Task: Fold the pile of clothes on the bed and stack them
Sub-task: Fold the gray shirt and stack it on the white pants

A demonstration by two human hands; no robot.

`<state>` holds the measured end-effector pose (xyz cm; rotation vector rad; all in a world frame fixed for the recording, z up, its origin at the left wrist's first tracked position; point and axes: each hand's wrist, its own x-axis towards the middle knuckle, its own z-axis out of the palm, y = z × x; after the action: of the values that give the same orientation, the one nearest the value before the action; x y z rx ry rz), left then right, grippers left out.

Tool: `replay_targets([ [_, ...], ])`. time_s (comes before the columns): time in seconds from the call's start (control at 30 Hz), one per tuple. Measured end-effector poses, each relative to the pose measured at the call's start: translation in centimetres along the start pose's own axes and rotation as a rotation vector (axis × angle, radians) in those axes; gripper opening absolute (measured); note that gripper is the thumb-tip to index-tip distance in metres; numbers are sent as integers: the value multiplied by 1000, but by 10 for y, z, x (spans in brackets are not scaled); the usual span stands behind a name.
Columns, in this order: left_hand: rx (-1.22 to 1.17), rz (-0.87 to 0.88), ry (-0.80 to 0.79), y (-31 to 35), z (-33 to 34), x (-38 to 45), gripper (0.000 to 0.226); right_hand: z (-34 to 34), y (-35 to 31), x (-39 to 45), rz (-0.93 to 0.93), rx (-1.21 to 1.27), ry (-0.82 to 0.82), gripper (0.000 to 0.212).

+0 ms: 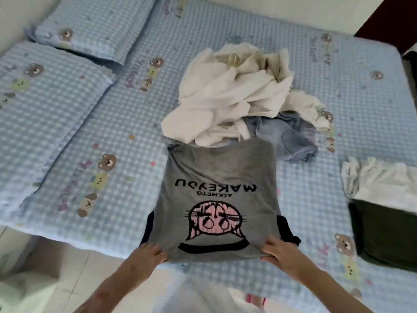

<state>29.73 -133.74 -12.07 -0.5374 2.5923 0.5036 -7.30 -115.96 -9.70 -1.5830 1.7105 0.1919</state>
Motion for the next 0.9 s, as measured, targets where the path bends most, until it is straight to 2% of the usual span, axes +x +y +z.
replay_targets([
  [0.07, 6, 5, -52, 4, 29, 2, 47, 36, 4, 8, 16, -16, -49, 33],
  [0.23, -67, 0, -68, 5, 82, -8, 48, 93, 14, 2, 56, -93, -176, 34],
  [0.37, -162, -70, -126, 6, 96, -14, 42, 117, 25, -16, 78, 3, -231, 41],
  [0.43, -228, -151, 4, 6, 90, -11, 28, 115, 30, -19, 89, 54, -107, 40],
  [0.47, -315, -247, 94, 3, 89, -5, 20, 113, 35, -17, 118, 83, 55, 31],
  [0.53, -468, -594, 257, -10, 87, 11, 33, 108, 45, -10, 351, 145, 369, 24],
  [0.57, -483, -735, 255, -15, 86, 19, 40, 105, 49, -5, 527, 203, 427, 32],
  [0.63, -563, -888, 190, -24, 89, 34, 51, 104, 55, 8, 781, 327, 395, 57],
  [0.7, -753, -996, 230, -28, 92, 47, 59, 108, 54, 24, 886, 376, 318, 73],
  [0.73, -817, -1028, 248, -29, 94, 51, 58, 111, 53, 30, 897, 387, 313, 71],
  [0.9, -777, -1086, 261, -43, 94, 48, 14, 118, 73, 33, 980, 504, 484, 21],
])
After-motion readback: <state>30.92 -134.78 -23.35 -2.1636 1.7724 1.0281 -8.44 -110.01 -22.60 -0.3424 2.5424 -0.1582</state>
